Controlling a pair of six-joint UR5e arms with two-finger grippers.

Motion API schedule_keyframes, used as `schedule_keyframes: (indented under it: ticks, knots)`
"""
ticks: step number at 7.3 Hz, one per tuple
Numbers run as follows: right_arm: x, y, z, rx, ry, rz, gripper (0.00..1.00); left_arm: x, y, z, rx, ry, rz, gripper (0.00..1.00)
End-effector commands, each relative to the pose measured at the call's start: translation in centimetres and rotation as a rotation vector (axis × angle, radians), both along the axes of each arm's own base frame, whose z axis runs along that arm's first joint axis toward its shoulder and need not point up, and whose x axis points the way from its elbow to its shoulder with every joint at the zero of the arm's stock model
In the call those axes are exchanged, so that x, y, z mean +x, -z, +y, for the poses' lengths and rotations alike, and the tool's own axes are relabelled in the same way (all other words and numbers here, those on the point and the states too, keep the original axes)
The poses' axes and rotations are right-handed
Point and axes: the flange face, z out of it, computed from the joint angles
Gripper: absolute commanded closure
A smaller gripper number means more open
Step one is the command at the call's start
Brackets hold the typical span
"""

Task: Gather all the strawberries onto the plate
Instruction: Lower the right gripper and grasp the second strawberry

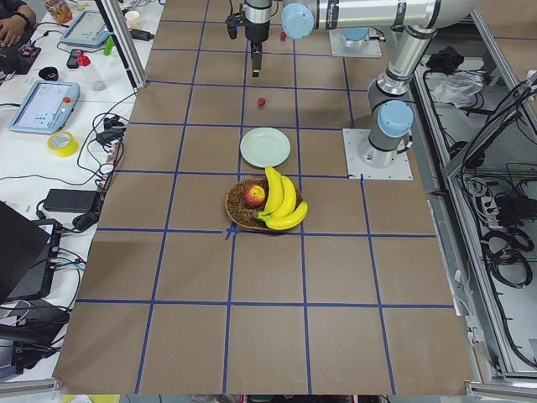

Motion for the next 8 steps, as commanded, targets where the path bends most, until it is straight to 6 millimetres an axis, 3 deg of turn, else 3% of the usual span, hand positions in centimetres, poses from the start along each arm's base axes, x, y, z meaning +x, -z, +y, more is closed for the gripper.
schedule_keyframes:
  ticks: [1,4,5,7,8]
  knots:
    - [-0.3,0.6,0.7,0.089,-0.007,0.021,0.28,0.0,0.0,0.0,-0.001,0.000,0.000,0.00]
    - [-0.3,0.2,0.5,0.073,-0.005,0.027,0.86,0.0,0.0,0.0,-0.001,0.000,0.000,0.00]
    - [-0.5,-0.3,0.0,0.065,-0.002,0.026,0.99,0.0,0.0,0.0,-0.001,0.000,-0.001,0.00]
    - [0.6,-3.2,-1.8,0.049,0.041,0.020,1.00,0.0,0.0,0.0,-0.001,0.000,0.000,0.00]
    - [3.8,-4.6,-2.5,0.027,0.016,0.040,1.00,0.0,0.0,0.0,-0.001,0.000,0.000,0.00]
